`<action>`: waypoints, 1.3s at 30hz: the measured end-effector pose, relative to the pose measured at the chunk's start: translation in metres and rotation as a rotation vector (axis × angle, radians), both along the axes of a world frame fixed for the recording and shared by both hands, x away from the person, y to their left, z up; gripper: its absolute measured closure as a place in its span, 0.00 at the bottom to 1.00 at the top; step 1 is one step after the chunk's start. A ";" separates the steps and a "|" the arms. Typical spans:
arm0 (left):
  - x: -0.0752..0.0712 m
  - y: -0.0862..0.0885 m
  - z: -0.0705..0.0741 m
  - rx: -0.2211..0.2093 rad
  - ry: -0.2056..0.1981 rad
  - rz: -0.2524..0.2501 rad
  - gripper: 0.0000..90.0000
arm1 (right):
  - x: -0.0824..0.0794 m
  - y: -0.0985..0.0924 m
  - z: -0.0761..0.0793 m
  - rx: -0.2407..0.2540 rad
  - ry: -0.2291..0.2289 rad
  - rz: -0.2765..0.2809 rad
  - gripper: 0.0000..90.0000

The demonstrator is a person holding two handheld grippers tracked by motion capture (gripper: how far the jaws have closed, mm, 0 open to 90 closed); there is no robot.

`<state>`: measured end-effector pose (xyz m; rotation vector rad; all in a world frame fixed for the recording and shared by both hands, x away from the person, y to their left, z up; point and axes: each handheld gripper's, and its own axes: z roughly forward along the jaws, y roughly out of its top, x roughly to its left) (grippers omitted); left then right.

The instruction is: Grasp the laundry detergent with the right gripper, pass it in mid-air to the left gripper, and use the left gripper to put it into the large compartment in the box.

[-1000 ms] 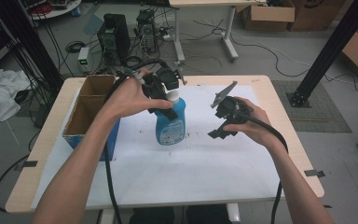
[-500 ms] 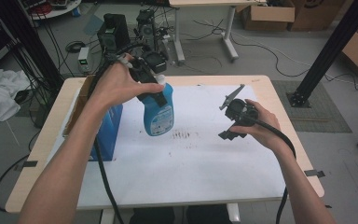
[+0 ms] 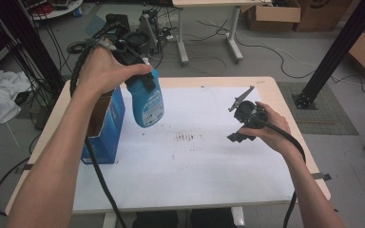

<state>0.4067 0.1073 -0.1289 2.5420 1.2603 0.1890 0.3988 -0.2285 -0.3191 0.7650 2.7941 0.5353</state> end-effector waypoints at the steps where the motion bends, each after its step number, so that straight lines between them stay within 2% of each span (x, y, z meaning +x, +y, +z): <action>1: 0.000 0.003 0.002 0.002 -0.002 0.012 0.42 | 0.000 -0.001 0.000 0.001 -0.004 0.002 0.19; 6: -0.001 0.021 0.014 0.000 -0.008 0.115 0.42 | 0.000 -0.003 0.000 0.000 -0.003 -0.013 0.19; 10: -0.004 0.039 0.017 -0.008 -0.026 0.207 0.42 | 0.001 -0.003 -0.001 0.000 0.000 -0.011 0.19; 18: -0.007 0.069 0.021 0.000 -0.025 0.341 0.42 | 0.003 -0.002 -0.001 0.013 -0.006 0.000 0.19; 26: -0.015 0.101 0.030 0.002 -0.057 0.491 0.42 | 0.001 -0.004 -0.003 0.009 -0.008 -0.009 0.19; 31: -0.018 0.116 0.031 0.030 -0.061 0.559 0.42 | 0.000 -0.005 -0.003 0.007 -0.007 -0.016 0.19; 37: -0.018 0.127 0.019 0.043 -0.064 0.623 0.42 | -0.002 -0.006 -0.003 0.006 -0.011 -0.017 0.19; 39: -0.018 0.129 0.014 0.045 -0.060 0.625 0.42 | -0.002 -0.008 -0.004 0.007 -0.010 -0.018 0.19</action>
